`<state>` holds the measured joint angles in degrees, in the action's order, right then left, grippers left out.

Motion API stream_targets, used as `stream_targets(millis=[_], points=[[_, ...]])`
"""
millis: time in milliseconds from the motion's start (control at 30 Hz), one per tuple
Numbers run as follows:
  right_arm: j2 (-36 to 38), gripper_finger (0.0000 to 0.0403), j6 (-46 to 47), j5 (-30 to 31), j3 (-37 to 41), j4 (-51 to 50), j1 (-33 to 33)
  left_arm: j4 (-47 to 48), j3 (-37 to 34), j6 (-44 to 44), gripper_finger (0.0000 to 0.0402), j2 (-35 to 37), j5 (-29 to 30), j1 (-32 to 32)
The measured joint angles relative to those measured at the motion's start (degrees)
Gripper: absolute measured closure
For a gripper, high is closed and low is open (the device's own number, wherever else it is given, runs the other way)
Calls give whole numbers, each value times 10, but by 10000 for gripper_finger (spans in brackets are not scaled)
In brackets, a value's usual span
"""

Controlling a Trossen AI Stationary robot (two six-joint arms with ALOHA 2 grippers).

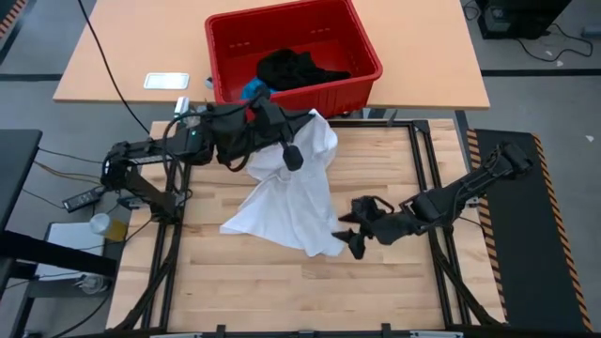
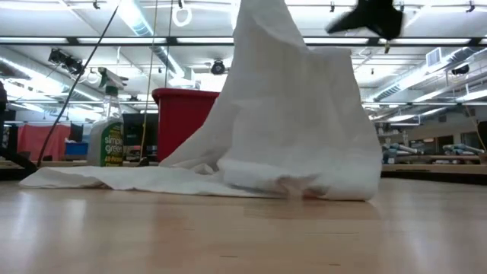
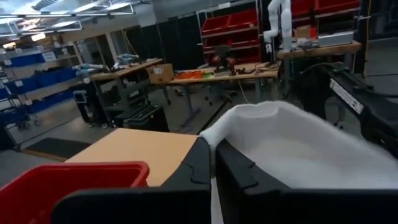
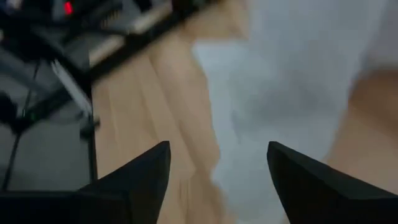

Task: Fold laundry
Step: Fold the white polo shirt

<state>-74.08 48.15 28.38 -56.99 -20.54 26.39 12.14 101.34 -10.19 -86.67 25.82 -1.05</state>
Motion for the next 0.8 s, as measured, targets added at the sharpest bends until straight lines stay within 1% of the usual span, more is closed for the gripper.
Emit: stream_targets(millis=[100, 200, 300, 400, 533, 667, 800], points=[[-22, 127, -76, 101, -42, -9, 1, -3, 0, 5, 397, -5, 2, -2], [-63, 140, -158, 195, -74, -14, 2, -7, 0, 18, 397, -13, 13, -3], [-109, 157, -222, 270, -103, -16, 0, -7, 0, 34, 397, -15, 23, -3], [-147, 173, -277, 327, -142, -17, -3, -9, 0, 36, 397, -18, 26, -2], [-172, 187, -302, 424, -198, -14, -6, -6, 0, 59, 397, -20, 32, -2], [-192, 192, -327, 474, -228, -14, -13, -8, 0, 61, 397, -19, 33, -2], [-203, 192, -324, 486, -229, -15, -26, -8, 0, 66, 397, -19, 33, -2]])
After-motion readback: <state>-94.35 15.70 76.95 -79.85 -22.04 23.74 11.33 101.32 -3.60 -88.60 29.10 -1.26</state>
